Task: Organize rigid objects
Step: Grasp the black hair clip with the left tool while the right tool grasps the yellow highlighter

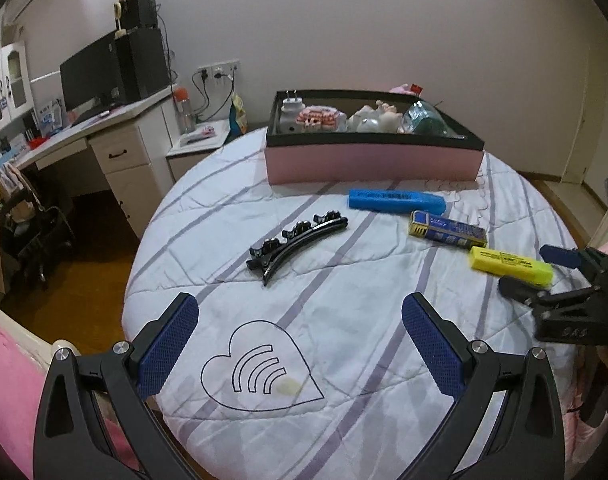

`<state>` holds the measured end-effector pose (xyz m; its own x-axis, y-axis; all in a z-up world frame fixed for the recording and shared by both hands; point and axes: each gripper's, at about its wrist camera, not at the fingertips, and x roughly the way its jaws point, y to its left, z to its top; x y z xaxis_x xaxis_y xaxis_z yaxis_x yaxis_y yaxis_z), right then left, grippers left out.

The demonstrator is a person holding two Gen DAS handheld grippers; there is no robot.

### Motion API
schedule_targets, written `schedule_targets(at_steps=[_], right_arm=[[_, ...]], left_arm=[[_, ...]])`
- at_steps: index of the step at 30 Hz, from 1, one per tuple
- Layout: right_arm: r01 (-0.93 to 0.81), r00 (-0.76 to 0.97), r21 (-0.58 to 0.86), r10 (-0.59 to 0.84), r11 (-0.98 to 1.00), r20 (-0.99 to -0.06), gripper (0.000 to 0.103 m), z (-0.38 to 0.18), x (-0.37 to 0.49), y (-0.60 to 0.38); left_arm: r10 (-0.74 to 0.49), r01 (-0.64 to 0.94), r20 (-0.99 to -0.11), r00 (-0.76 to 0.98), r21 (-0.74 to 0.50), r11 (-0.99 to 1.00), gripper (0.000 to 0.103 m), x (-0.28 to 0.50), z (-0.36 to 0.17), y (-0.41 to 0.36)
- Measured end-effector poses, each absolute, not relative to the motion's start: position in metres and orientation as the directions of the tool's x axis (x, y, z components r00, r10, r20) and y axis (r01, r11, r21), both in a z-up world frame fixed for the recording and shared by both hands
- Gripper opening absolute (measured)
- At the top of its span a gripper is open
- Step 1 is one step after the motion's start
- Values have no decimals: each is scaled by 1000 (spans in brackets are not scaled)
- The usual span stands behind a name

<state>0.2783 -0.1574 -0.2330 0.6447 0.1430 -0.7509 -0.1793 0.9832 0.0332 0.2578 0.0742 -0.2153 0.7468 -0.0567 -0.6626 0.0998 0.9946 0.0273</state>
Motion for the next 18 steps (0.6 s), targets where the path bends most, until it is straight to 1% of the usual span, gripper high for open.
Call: schedule_targets(at_steps=[2,3,8,9,10,11,15,18], right_arm=[[-199,646,72,186,977,-741,86,-231,278,-160],[-199,642,73,186,977,-744,80,-231,280,-159],[-220,647,-7,140,976,-750,49,-229,276,-146],[-223,651,-10,141,975,-746,37,-229,273,-144],[-215,654,-6,140,977,-743,29,-228,270,-144],[-191,658,-3,126,982,-743,27,-227,267,-147],[-113,669,26,96,993,-737,27,-226,258,-163],[-94,663,40,92,995,-743,27,-224,263,-168]], left_arm=[[-51,94,-670,741,28,995,103,261,-219,76],[-49,91,-674,738,28,995,103,263,-221,77],[-52,96,-692,720,25,995,103,272,-226,82],[-54,96,-695,717,21,995,103,274,-227,83],[-53,94,-699,713,20,995,103,277,-228,86],[-48,90,-705,707,22,996,103,281,-229,88],[-16,79,-720,694,55,995,103,300,-233,94],[-4,87,-733,680,75,993,103,320,-236,94]])
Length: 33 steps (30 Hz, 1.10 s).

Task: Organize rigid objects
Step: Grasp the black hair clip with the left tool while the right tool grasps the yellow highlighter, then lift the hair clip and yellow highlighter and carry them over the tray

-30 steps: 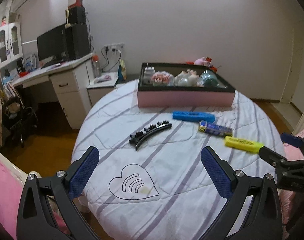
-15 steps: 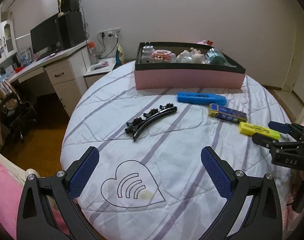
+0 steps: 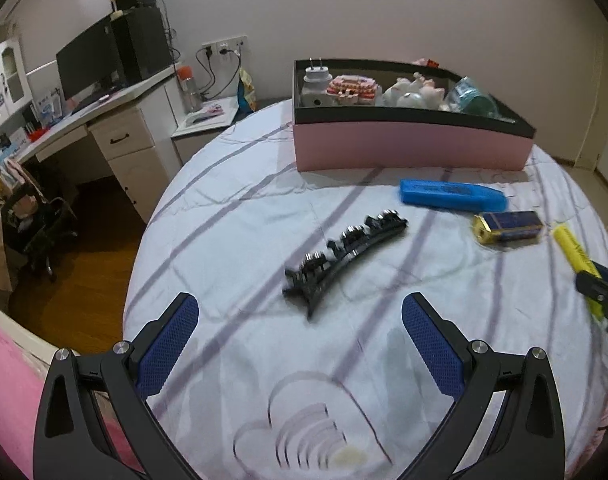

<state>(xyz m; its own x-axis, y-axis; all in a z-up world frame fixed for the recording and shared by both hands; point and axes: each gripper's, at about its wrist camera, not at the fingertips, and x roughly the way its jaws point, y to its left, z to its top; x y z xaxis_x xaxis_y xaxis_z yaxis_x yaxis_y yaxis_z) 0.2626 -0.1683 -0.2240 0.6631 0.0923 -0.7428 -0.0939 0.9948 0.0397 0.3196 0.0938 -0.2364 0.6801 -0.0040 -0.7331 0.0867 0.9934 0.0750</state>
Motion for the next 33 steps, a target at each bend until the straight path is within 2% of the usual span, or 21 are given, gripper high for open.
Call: schedule_targets(at_steps=[5,7,10,12,14,21,26,29,33], right_arm=[[-91,661,40,90,995,-745,27,-226,274,-164],[-94,660,39,91,995,-746,27,-226,279,-163],[-93,659,41,92,995,-746,27,-227,285,-163],[-89,660,45,93,995,-745,27,-227,288,-163],[-85,659,46,91,995,-746,27,-228,291,-163],[-83,650,46,89,996,-755,28,-228,298,-163],[-82,647,26,73,996,-759,28,-228,306,-158],[-123,642,60,126,991,-756,28,-226,301,-154],[-119,644,60,123,991,-756,28,-228,301,-153]], left_arm=[[4,118,-752,659,109,987,102,342,-243,87],[13,124,-758,652,124,984,93,350,-247,84],[-51,145,-768,639,55,988,73,356,-248,85],[-71,155,-764,642,39,987,45,357,-245,84],[-79,162,-763,641,35,986,32,356,-245,81],[-103,158,-765,636,-1,987,25,348,-244,77],[-119,180,-763,635,-5,984,26,329,-243,61],[-110,177,-757,644,7,984,27,327,-244,57],[-112,174,-758,642,2,985,28,338,-244,56]])
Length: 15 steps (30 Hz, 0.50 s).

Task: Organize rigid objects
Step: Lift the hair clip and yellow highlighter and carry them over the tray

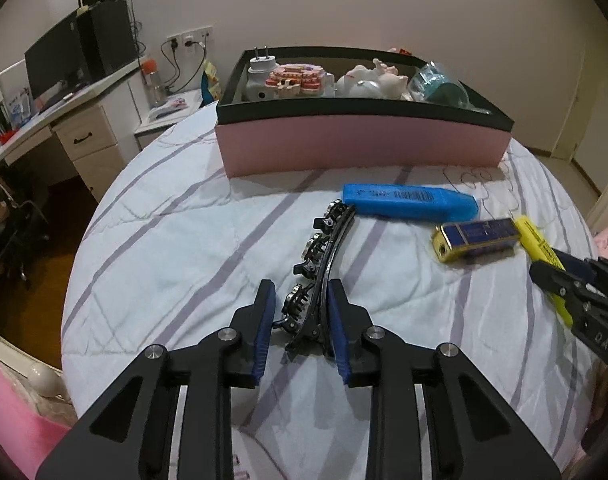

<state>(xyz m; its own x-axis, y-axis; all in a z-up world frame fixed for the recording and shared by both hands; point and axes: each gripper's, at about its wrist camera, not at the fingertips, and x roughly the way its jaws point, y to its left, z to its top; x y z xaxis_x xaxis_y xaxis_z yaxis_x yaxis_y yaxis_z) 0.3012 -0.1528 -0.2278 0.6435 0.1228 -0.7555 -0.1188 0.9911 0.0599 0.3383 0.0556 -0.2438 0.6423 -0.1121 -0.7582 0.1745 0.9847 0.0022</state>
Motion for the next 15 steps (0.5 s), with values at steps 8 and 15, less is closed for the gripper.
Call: schedule_targets(at_steps=[8,15], right_arm=[[-121,649,25,98,992,-755,27,-229,304,-148],[-134,670,52,129,990,-731,26,-224,297,-149]], left_arm=[[-101,198,-759,643,37,980,30,345,-245,47],[-113,189,-740,663,20,982,20,331,-240,51]])
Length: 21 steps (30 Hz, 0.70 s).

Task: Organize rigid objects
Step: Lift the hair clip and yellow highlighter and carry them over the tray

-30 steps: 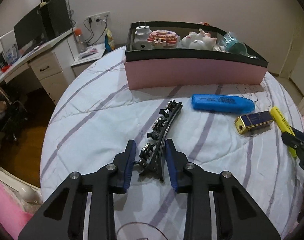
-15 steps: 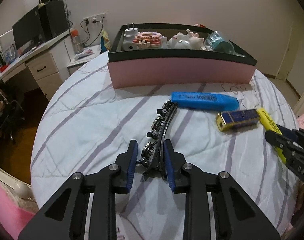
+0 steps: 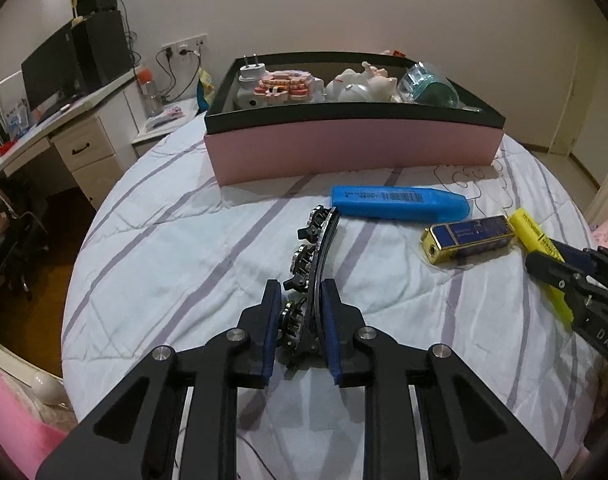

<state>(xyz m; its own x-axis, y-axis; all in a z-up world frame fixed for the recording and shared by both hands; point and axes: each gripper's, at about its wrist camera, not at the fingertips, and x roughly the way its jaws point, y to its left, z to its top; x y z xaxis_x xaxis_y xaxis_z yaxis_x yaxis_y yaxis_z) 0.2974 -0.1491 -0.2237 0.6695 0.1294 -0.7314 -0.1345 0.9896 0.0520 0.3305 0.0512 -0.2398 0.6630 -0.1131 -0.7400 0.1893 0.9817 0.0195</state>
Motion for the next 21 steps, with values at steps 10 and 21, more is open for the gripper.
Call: schedule_targets(at_steps=[10,21], right_arm=[[-237,752,112,256,965,-607,27,-180,274,-118],[-262,801,83,265,961,-537,27,-145,265,-90]], left_arm=[[-155,190,-639,754,-13,982,20,291,-192,48],[-144,177,-560,816,4,984,20,262,-156,33]])
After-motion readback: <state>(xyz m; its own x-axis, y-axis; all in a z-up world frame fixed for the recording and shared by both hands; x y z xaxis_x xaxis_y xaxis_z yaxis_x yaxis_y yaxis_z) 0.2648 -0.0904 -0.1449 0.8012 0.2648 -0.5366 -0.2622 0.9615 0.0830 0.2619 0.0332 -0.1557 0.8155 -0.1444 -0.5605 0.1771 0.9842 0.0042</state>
